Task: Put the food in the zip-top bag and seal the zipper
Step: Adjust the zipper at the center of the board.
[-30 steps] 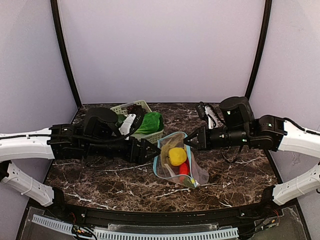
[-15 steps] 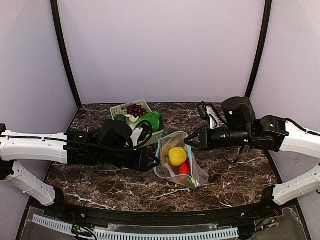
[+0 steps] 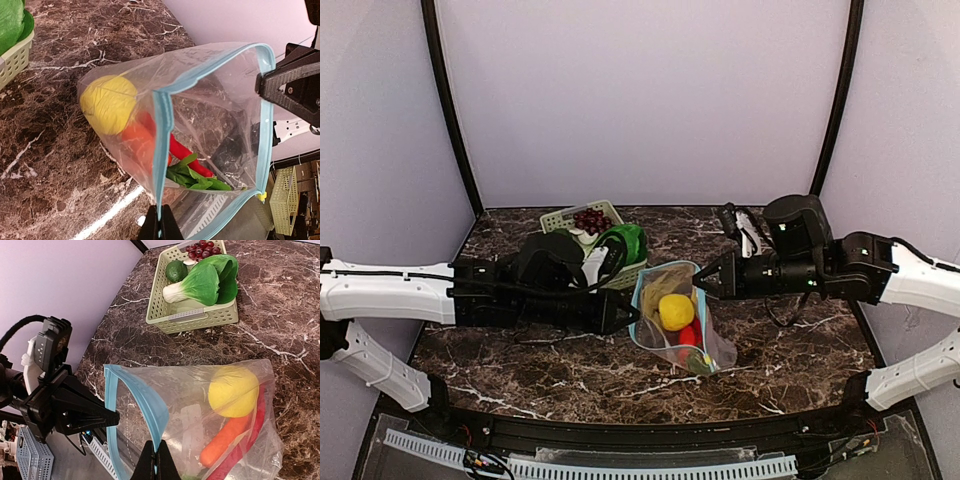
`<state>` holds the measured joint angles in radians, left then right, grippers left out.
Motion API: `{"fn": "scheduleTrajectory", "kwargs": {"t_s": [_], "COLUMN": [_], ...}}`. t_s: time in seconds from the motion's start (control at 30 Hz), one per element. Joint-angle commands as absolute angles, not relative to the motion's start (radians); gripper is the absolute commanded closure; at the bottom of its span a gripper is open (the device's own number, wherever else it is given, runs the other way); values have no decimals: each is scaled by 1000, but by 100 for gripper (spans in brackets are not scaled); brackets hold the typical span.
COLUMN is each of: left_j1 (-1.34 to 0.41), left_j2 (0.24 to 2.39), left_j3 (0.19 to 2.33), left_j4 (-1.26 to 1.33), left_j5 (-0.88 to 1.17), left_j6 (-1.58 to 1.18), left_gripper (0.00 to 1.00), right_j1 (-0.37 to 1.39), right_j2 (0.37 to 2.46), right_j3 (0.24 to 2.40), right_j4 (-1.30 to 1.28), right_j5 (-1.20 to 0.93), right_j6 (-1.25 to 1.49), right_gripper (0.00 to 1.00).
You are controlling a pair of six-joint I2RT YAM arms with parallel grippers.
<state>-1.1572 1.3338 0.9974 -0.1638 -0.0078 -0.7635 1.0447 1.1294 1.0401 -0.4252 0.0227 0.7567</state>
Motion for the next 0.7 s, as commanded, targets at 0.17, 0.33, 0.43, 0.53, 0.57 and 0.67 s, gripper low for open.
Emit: {"fn": "scheduleTrajectory", "kwargs": {"t_s": [0.17,0.33,0.43,0.53,0.57,0.67], "left_j1": [-1161,-1162,-1161,-1151,-1137,-1076], "left_j2": [1307,1301,1300,1289,1285,1255], "left_j3": [1012,994,996,1022,1030,1065], "left_j4": [-140,-120,-118,-180,-203,-288], "left_j5": [-13,-27,-28,-28,-29,37], "left_j6": [-761,-772,-768,-740,-720,-661], "left_gripper": [99,99,85,57,53,36], "right_j1": [1037,1037,1036,1036,1036,1036], "right_j2": [1087,1076,1077,1074,1073,1070], "right_j3": [1066,1060,1056,1053,1051,1050], "right_j4": [-468,-481,-482,-481,-480,-483], "right_j5": [93,107,104,106,108,113], "right_j6": [744,745,752,752,752,746], "right_gripper": [100,100,100,100,100,100]}}
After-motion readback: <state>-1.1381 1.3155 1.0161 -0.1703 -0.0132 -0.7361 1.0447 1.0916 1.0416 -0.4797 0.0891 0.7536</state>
